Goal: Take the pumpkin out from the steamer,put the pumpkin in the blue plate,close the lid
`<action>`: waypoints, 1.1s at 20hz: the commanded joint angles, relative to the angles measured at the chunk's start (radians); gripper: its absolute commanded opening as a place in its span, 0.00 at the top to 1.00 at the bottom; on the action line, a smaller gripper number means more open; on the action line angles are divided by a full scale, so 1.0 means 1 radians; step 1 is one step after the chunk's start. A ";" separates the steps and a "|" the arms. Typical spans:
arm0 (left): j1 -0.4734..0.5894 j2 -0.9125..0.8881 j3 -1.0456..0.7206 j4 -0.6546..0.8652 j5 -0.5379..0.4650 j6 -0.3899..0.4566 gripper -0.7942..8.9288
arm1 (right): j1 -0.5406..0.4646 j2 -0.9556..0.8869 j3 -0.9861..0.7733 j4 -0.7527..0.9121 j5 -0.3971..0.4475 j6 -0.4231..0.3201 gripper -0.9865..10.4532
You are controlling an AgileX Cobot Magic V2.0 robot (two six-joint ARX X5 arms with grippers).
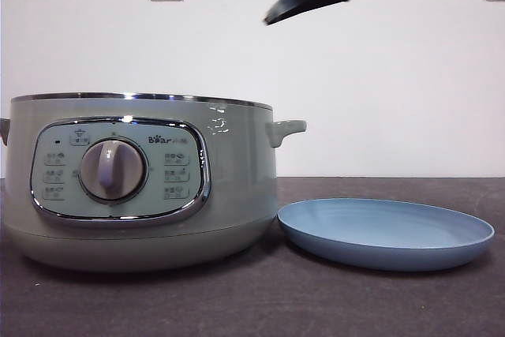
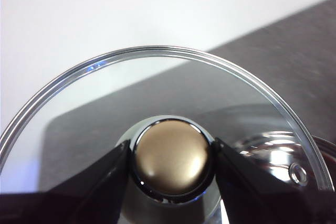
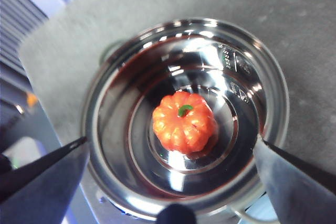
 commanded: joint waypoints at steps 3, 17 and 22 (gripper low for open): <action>0.001 -0.064 0.021 0.037 -0.055 0.016 0.93 | 0.105 0.205 0.225 -0.147 0.130 -0.113 0.31; 0.001 -0.074 0.021 -0.006 -0.054 0.021 0.93 | 0.192 0.580 0.351 -0.134 0.285 -0.210 0.30; 0.001 -0.074 0.021 -0.009 -0.054 0.021 0.93 | 0.193 0.610 0.351 -0.100 0.287 -0.210 0.67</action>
